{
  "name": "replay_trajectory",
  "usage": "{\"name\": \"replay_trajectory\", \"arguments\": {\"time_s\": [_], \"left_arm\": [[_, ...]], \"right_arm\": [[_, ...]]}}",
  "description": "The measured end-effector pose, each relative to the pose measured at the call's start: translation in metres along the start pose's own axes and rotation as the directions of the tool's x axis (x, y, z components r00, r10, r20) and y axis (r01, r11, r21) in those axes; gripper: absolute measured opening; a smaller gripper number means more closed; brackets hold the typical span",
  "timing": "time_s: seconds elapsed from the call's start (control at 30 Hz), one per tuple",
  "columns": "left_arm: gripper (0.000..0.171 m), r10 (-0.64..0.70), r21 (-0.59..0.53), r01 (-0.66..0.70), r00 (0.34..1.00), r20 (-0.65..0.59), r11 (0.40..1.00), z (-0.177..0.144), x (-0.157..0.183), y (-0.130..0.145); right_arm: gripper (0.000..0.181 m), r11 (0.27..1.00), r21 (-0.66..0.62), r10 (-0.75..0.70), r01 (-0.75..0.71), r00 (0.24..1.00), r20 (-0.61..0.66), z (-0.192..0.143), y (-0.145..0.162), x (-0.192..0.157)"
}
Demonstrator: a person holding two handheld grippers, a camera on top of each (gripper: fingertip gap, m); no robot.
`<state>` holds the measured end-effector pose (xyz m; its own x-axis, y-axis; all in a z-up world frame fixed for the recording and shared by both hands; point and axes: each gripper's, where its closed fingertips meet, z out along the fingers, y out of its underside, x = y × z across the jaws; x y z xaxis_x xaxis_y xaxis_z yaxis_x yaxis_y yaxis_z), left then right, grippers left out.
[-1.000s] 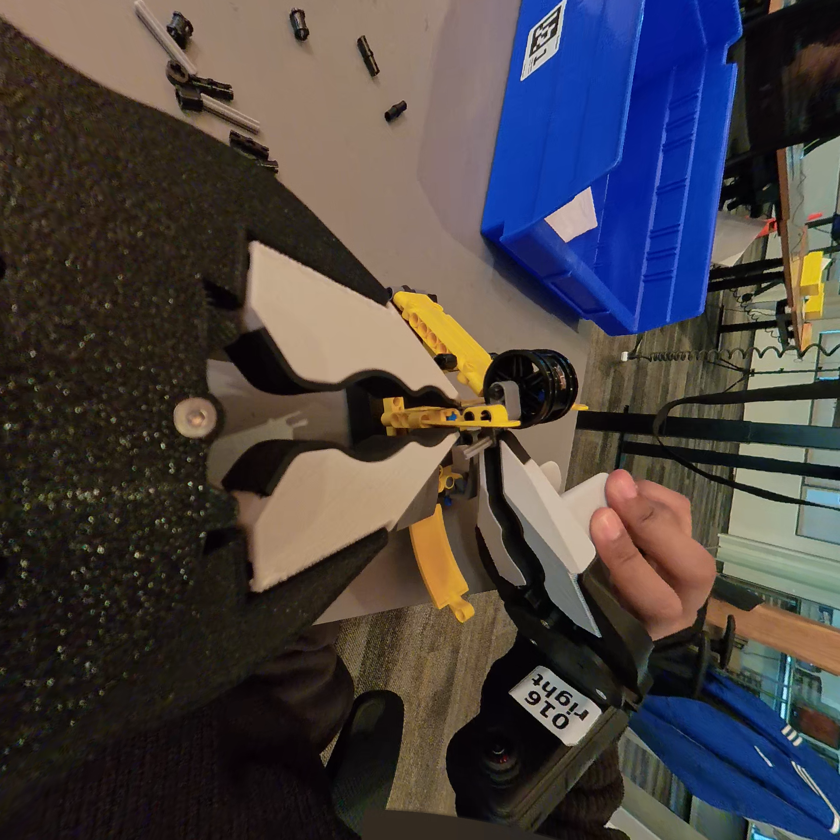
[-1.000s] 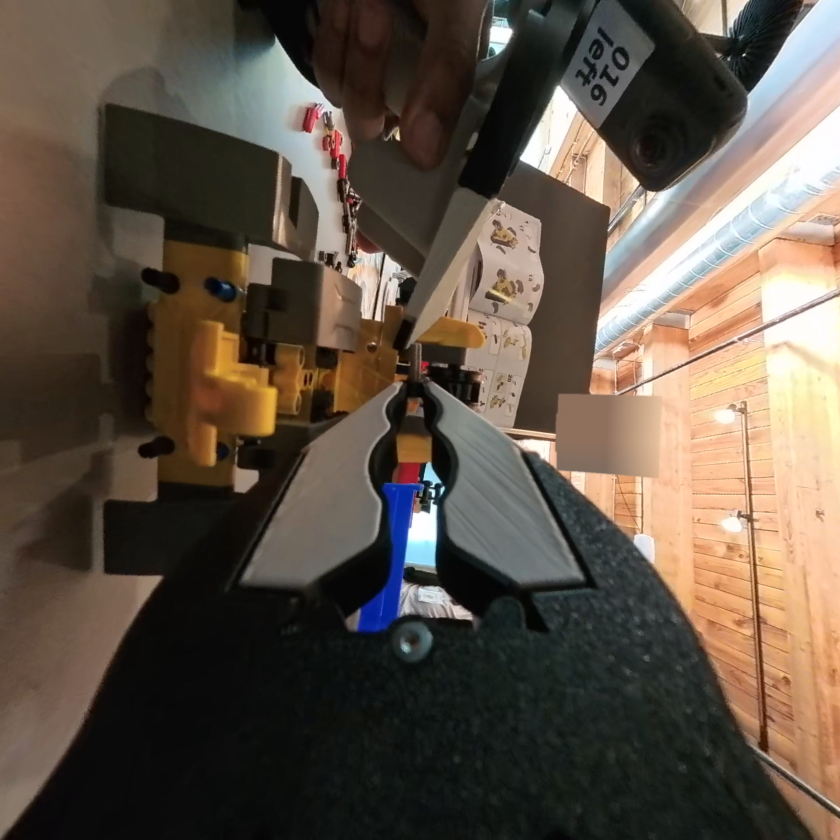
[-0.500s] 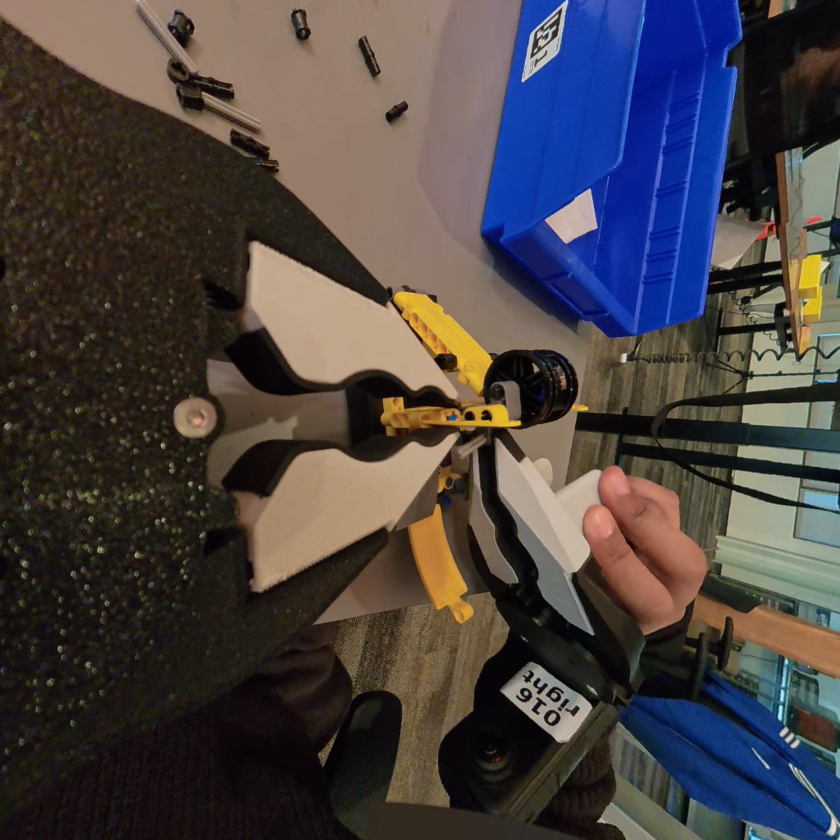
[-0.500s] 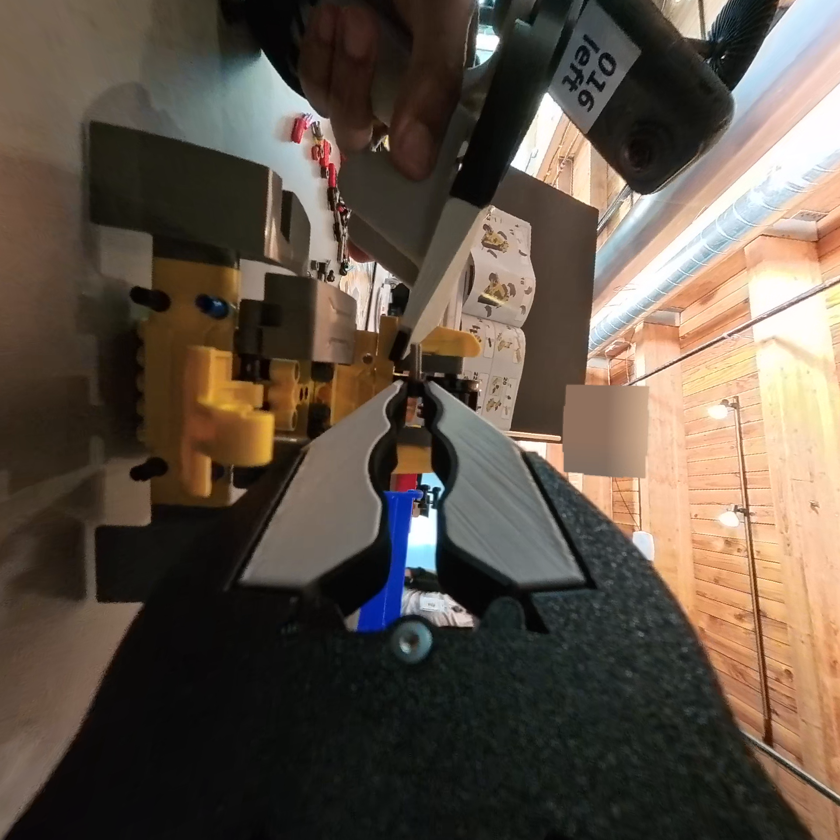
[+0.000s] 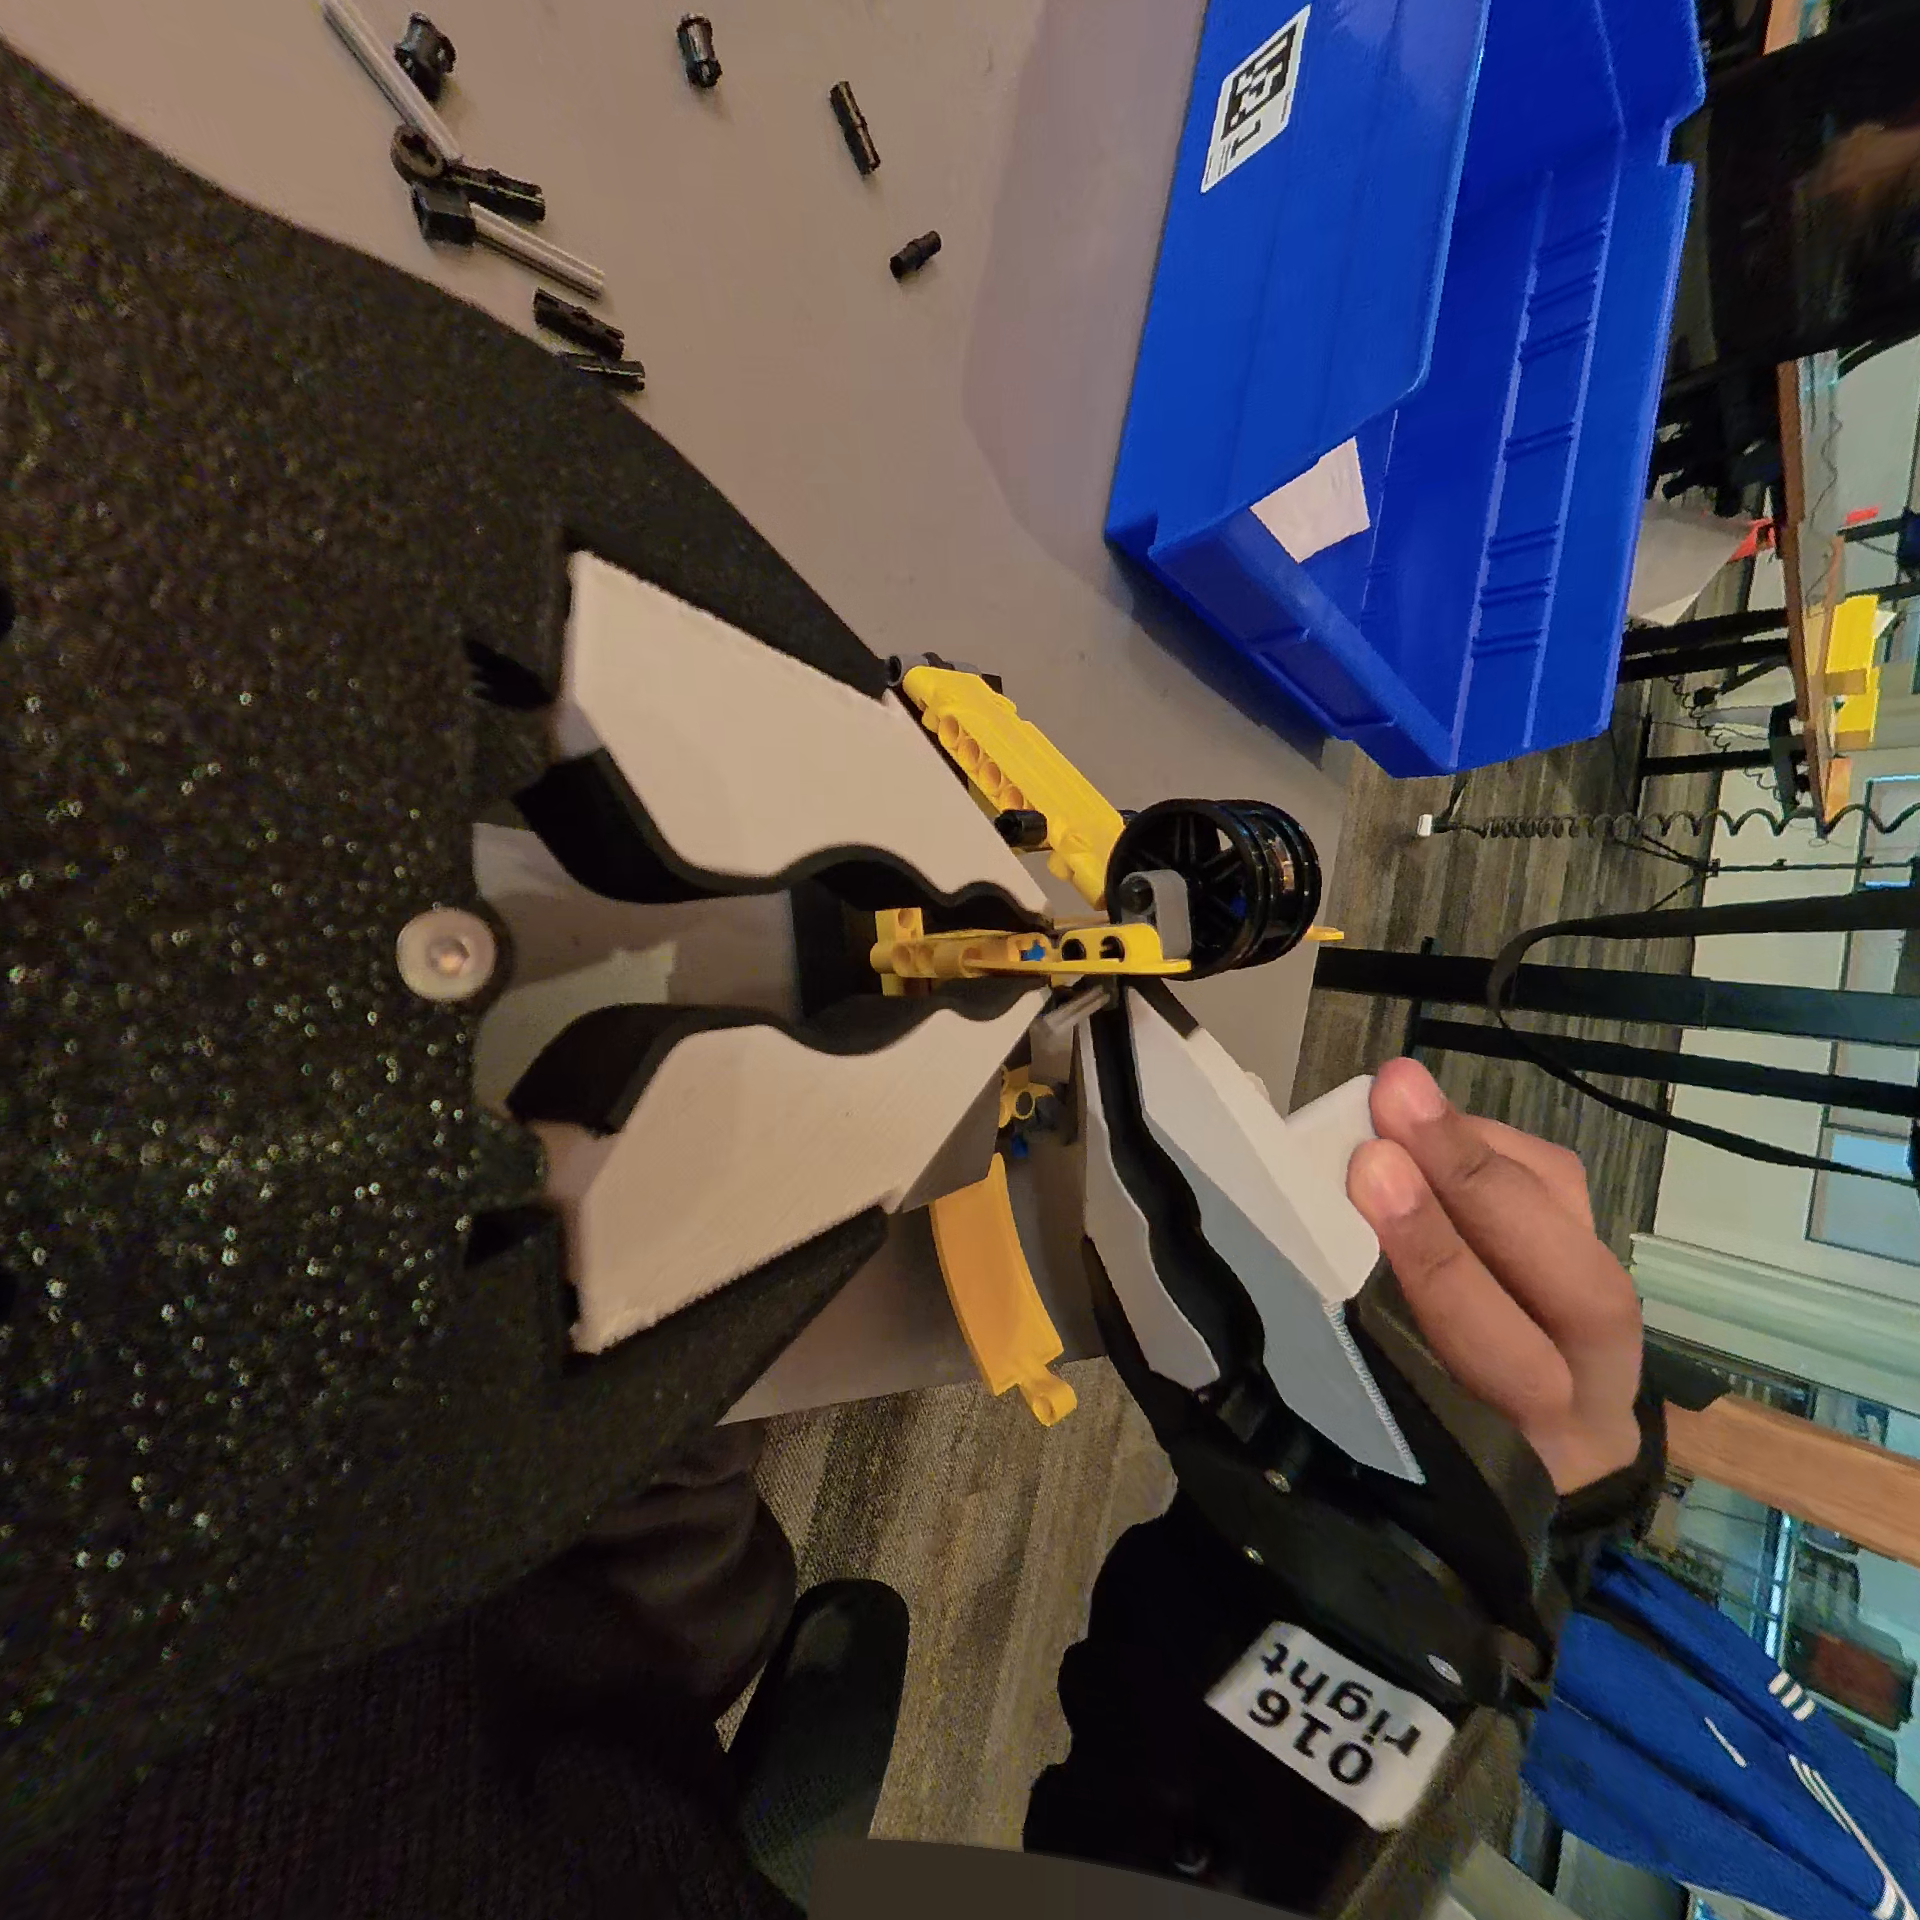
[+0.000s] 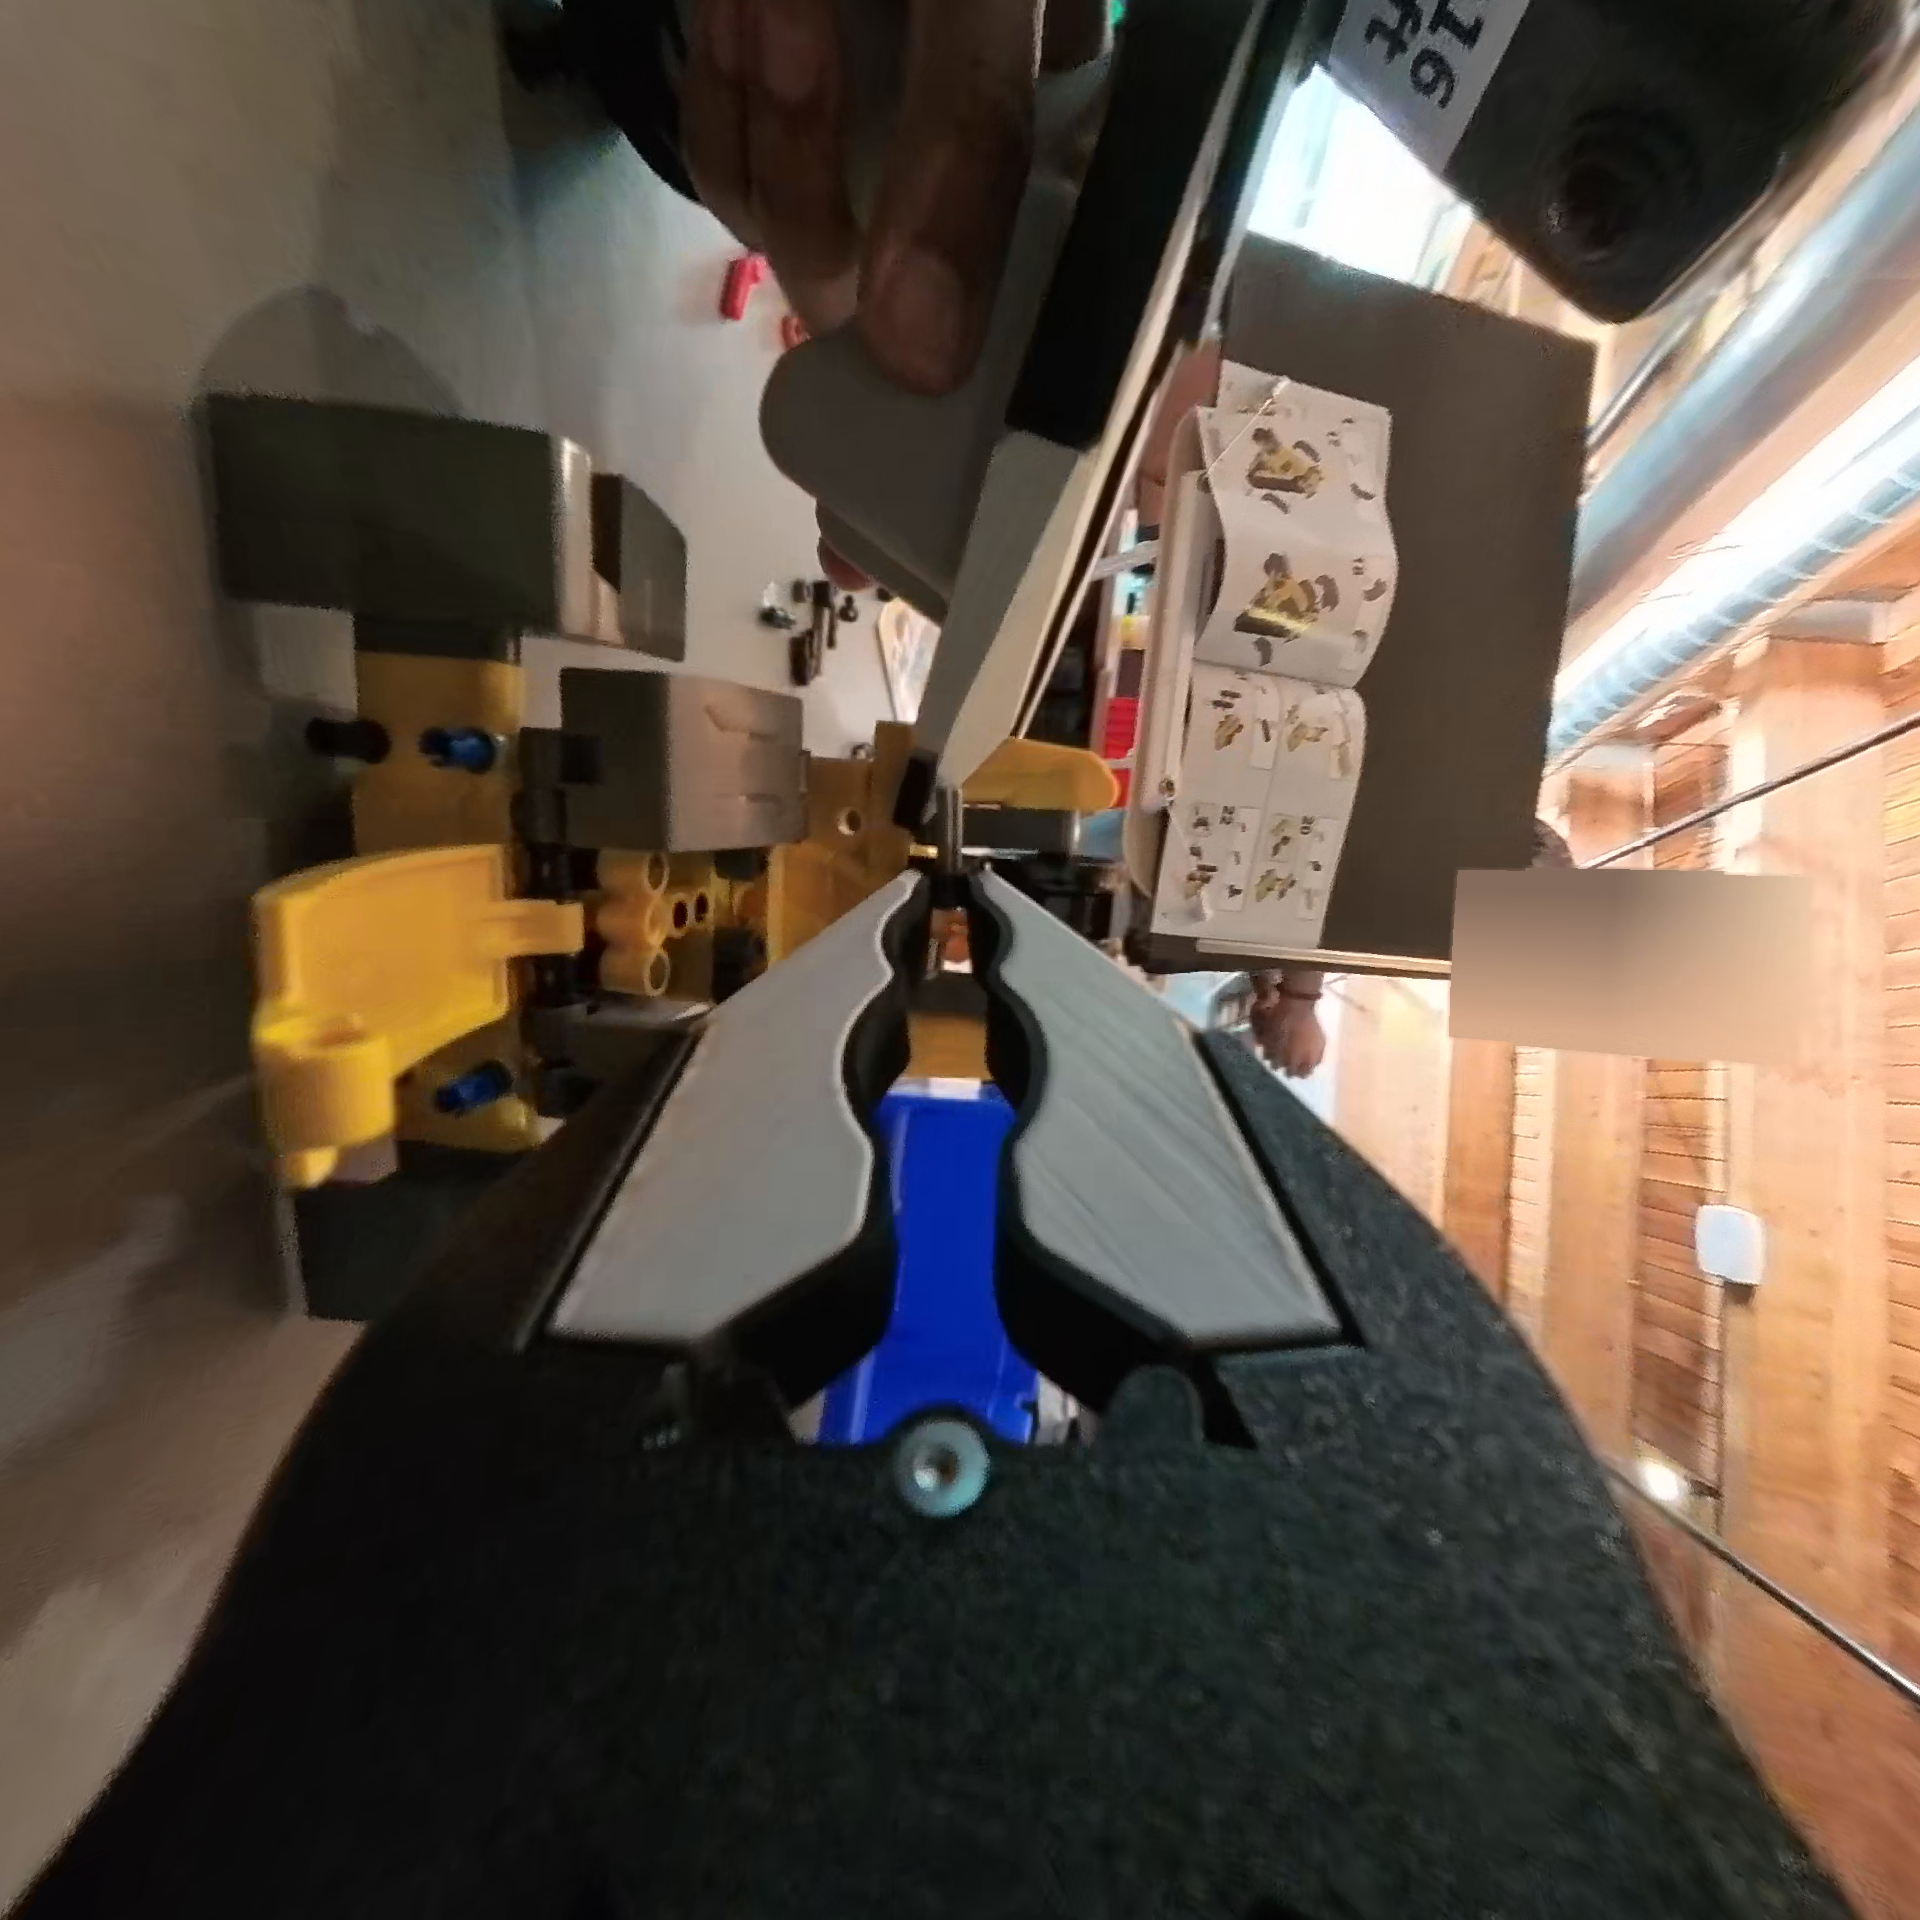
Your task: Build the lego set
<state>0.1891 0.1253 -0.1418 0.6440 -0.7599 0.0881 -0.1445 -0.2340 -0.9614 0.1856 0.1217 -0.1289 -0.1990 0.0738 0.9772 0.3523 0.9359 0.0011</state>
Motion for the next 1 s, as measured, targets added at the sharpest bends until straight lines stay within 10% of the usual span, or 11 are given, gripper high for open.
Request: {"name": "replay_trajectory", "arguments": {"time_s": [0.63, 1.0], "left_arm": [[0.006, 0.010, 0.000, -0.010, 1.000, 0.026, 1.000, 0.0002, -0.0001, -0.0002], [0.006, 0.051, -0.002, -0.051, 0.996, 0.079, 0.999, 0.0003, 0.0001, 0.0000]], "right_arm": [[0.006, 0.986, -0.057, 0.169, -0.160, 0.941, 0.292, 0.0009, 0.0054, -0.0066], [0.006, 0.966, -0.166, 0.234, -0.199, 0.944, 0.231, -0.0005, 0.0081, -0.0081]]}}
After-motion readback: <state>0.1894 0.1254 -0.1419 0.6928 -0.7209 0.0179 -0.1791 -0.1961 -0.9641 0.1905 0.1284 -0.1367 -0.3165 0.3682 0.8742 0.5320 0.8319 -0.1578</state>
